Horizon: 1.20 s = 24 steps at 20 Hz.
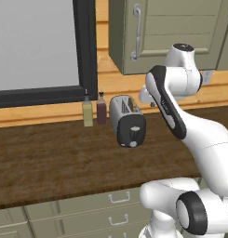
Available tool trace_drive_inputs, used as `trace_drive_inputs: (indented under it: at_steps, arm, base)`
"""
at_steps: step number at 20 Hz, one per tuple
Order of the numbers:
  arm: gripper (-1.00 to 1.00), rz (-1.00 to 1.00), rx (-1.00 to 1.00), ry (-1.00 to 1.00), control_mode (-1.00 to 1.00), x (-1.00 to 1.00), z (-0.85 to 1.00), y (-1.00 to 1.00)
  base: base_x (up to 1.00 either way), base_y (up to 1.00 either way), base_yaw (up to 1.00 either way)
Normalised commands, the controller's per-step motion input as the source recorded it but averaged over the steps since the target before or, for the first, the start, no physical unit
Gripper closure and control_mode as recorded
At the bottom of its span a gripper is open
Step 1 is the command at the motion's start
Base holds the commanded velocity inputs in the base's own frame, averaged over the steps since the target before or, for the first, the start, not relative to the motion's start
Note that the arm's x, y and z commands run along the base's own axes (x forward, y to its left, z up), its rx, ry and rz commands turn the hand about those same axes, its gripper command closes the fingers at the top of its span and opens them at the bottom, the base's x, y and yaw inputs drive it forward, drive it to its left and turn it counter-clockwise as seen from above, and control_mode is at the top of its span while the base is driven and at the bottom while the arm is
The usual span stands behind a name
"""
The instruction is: Start the toaster. Once the lever pops up, take the bread to the plate on the dining counter.
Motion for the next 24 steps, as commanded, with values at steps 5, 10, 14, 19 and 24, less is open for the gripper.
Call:
trace_drive_inputs:
  at_steps: [5,10,14,19,24]
  arm:
    - [-1.0,0.0,0.0,0.0,-1.0,-0.14,-0.01,0.19]
    - [1.0,0.0,0.0,0.0,-1.0,-0.03,-0.24,0.64]
    - [1.0,0.0,0.0,0.0,-1.0,0.11,-0.35,0.35]
    - [1.0,0.0,0.0,-0.02,-1.0,0.02,-0.52,0.0]
    - [1.0,-0.01,-0.05,-0.09,-1.0,0.0,-0.55,-0.08]
  base:
    - [0.0,0.0,0.0]
    - [0.0,0.0,0.0]
    - [0.0,0.0,0.0]
    - [0.0,0.0,0.0]
    - [0.0,0.0,0.0]
